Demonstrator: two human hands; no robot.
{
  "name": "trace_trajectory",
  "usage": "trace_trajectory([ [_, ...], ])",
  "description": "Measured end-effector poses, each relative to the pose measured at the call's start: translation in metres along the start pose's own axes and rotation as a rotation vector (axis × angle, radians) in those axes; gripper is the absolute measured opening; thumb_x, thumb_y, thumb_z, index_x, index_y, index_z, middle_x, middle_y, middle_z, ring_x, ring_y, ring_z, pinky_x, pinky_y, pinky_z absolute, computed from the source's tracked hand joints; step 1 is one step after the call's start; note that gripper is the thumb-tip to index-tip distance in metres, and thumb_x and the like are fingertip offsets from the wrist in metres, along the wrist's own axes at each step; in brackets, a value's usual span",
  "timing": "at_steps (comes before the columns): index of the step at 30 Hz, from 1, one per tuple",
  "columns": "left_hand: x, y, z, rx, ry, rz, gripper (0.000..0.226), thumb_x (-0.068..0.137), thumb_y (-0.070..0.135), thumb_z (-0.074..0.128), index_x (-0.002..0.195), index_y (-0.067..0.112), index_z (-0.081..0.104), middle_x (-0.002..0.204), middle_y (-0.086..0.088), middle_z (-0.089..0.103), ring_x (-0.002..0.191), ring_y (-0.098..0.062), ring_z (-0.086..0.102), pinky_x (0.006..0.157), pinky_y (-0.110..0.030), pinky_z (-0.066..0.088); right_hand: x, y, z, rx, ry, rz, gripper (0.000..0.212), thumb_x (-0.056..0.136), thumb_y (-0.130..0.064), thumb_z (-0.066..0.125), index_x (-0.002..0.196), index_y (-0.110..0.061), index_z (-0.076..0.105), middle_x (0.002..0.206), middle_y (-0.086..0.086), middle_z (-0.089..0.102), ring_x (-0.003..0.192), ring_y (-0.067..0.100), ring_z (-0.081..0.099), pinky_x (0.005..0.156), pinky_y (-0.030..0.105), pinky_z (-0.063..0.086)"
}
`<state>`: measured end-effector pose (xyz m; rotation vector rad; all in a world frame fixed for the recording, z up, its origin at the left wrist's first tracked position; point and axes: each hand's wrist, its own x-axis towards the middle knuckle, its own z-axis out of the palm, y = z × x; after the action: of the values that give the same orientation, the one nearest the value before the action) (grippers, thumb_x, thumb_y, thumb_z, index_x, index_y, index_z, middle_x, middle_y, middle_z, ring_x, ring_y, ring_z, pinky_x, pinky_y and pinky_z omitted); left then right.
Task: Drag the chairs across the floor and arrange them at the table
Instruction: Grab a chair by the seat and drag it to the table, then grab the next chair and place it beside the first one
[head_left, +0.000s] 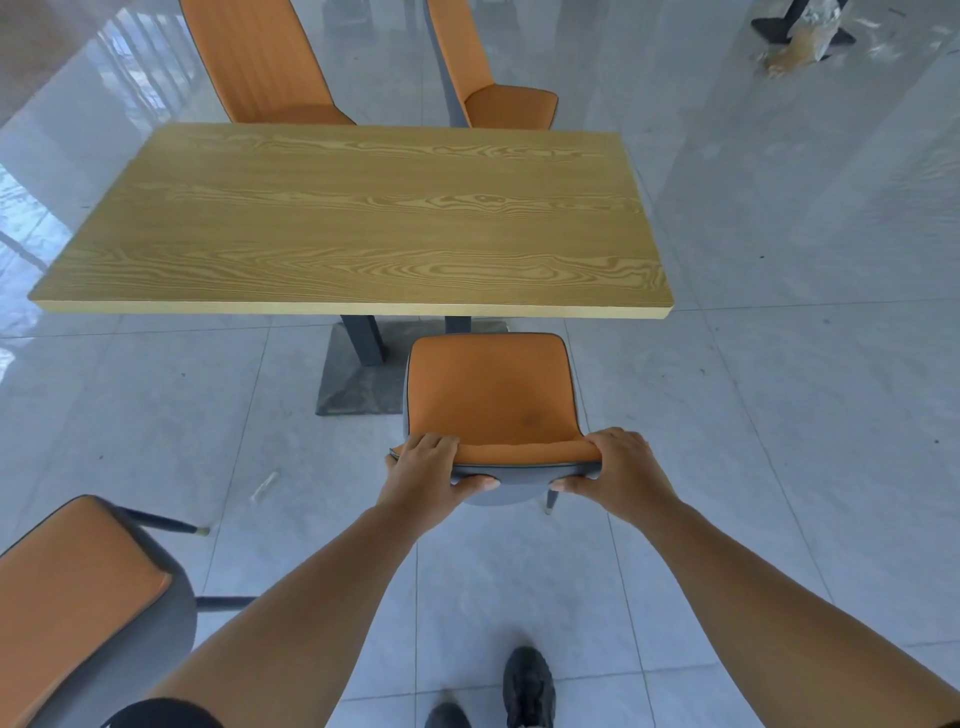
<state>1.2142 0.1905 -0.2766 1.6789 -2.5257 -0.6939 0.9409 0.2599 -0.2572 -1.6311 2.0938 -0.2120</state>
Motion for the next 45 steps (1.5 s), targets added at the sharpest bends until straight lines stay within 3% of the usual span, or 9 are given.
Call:
trace_trajectory([
  [6,-0.003,0.000,-0.002,0.003,-0.025,-0.005,0.077,0.069,0.089,0.038,0.110,0.026,0.056,0.117,0.008,0.061,0.116,-0.017,0.046,0.091,-0.042,0.041,0.000,0.002,0.002,-0.032,0.016,-0.018,0.071,0.061,-0.078,0.070,0.103,-0.022,0.063,0.106,-0.004,0.064,0.105,0.019,0.055,0.095,0.038,0.046],
  [21,-0.028,0.002,0.005,0.027,-0.051,-0.003,0.066,0.077,0.080,0.051,0.110,0.023,0.054,0.122,0.008,0.058,0.121,-0.018,0.047,0.097,-0.045,0.043,-0.023,0.002,0.018,-0.054,0.008,-0.012,0.081,0.063,-0.077,0.070,0.121,-0.022,0.057,0.124,-0.004,0.062,0.119,0.021,0.051,0.103,0.039,0.042],
  [27,-0.036,0.014,0.002,0.091,-0.051,-0.058,0.068,0.078,0.080,0.050,0.117,0.024,0.049,0.129,0.006,0.055,0.126,-0.021,0.046,0.097,-0.047,0.046,-0.027,-0.001,0.012,-0.159,-0.107,-0.005,0.079,0.072,-0.078,0.060,0.126,-0.022,0.049,0.137,-0.002,0.053,0.135,0.023,0.041,0.116,0.058,0.025],
  [29,-0.038,0.022,-0.006,0.077,-0.091,-0.106,0.065,0.080,0.075,0.054,0.118,0.023,0.050,0.131,0.004,0.054,0.128,-0.023,0.045,0.099,-0.047,0.046,-0.026,-0.006,0.004,-0.212,-0.161,-0.011,0.072,0.077,-0.072,0.060,0.127,-0.020,0.049,0.137,0.000,0.053,0.135,0.026,0.041,0.117,0.059,0.021],
  [32,-0.050,0.032,-0.020,0.031,-0.074,-0.169,0.049,0.088,0.056,0.059,0.121,0.021,0.050,0.131,0.002,0.055,0.127,-0.024,0.047,0.099,-0.047,0.047,-0.024,-0.026,-0.004,-0.261,-0.191,-0.107,0.056,0.084,-0.058,0.061,0.124,-0.020,0.051,0.132,0.002,0.054,0.128,0.027,0.046,0.113,0.052,0.028],
  [35,-0.073,0.026,-0.031,-0.040,0.010,-0.253,0.045,0.092,0.040,0.058,0.132,0.020,0.048,0.132,0.001,0.055,0.124,-0.023,0.050,0.096,-0.044,0.049,-0.023,-0.063,0.000,-0.132,-0.205,-0.273,0.059,0.088,-0.051,0.060,0.135,-0.017,0.049,0.134,0.003,0.052,0.127,0.025,0.046,0.107,0.040,0.037],
  [43,-0.214,-0.049,-0.065,-0.130,0.172,-0.630,0.051,0.095,0.041,0.053,0.139,0.018,0.043,0.131,-0.007,0.058,0.118,-0.028,0.057,0.092,-0.040,0.050,-0.044,-0.204,0.049,-0.202,-0.324,-0.645,0.051,0.090,-0.044,0.054,0.130,-0.014,0.050,0.123,0.007,0.054,0.119,0.029,0.052,0.087,0.037,0.045],
  [45,-0.262,-0.070,-0.070,-0.143,0.212,-0.737,0.049,0.095,0.040,0.053,0.137,0.018,0.044,0.130,-0.005,0.059,0.117,-0.028,0.058,0.089,-0.039,0.049,-0.062,-0.246,0.068,-0.234,-0.366,-0.721,0.055,0.091,-0.045,0.054,0.135,-0.011,0.047,0.128,0.010,0.053,0.121,0.031,0.052,0.092,0.038,0.046],
])
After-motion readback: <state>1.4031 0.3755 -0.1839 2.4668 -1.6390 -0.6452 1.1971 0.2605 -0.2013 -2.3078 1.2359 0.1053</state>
